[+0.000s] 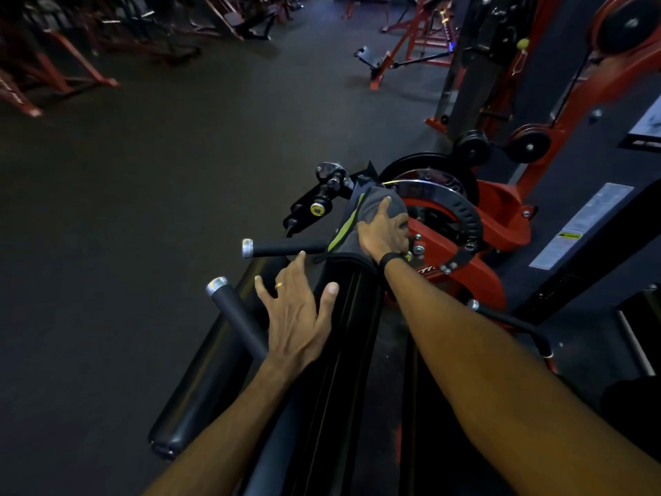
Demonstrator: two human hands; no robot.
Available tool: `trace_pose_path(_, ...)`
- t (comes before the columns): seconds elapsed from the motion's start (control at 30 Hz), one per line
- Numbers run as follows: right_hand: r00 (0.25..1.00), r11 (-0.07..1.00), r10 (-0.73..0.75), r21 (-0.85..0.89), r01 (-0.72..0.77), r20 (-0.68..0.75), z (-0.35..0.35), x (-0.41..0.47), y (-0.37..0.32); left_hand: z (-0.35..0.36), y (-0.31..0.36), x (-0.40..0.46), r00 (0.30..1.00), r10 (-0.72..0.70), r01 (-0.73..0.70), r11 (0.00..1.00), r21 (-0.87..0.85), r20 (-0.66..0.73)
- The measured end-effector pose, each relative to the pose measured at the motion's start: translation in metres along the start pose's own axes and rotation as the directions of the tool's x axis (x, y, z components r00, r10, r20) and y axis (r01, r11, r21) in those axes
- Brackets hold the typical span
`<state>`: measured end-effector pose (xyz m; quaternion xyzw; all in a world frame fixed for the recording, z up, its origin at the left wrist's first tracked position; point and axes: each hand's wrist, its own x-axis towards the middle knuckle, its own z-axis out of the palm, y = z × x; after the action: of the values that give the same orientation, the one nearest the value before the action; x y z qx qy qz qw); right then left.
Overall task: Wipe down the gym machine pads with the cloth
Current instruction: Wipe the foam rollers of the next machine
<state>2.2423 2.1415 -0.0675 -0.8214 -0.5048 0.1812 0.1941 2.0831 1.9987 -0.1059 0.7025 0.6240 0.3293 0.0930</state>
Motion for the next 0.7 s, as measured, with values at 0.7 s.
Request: trace_pose_path(0.7, 0.991, 0.97, -0.117, -0.223, 0.099, -0.068, 0.021, -0.24, 0.018, -0.104, -0.055, -0.089, 0.999, 0.03, -0.026, 0.976, -0.217, 0.015)
